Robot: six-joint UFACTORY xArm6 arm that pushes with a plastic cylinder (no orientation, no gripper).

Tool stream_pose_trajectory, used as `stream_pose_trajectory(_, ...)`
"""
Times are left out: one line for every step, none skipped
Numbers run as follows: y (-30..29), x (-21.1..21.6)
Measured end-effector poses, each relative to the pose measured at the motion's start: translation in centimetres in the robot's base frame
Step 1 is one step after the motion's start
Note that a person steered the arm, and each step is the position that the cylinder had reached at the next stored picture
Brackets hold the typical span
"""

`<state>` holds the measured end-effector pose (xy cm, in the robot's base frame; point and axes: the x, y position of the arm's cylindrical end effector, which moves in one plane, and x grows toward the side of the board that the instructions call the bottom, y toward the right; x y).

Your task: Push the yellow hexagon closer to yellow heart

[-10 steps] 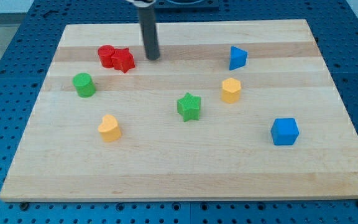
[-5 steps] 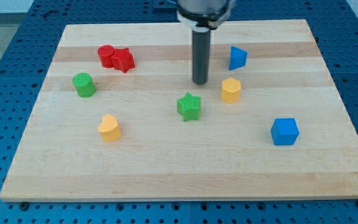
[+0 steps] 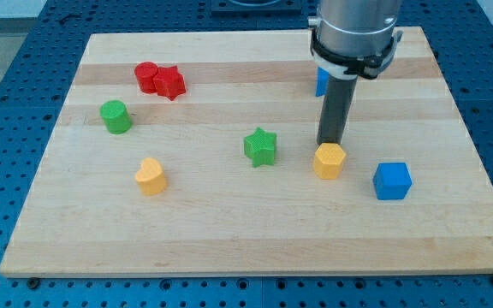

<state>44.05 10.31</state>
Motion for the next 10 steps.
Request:
stream_pose_trajectory(4.2,-1.7)
stream_pose_trajectory(8.1,-0.9)
stream_pose_trajectory(7.8,2.1)
stream_pose_trajectory(5.1,4.2)
stream_pose_trajectory(1.3,6.2)
stream_pose_trajectory(-1.5,6.4)
stream_pose_trajectory(0.1,6.1)
stream_pose_trajectory(1.8,4.6)
stream_pose_trajectory(2.0,3.0)
stream_pose_trajectory(0.5,3.0)
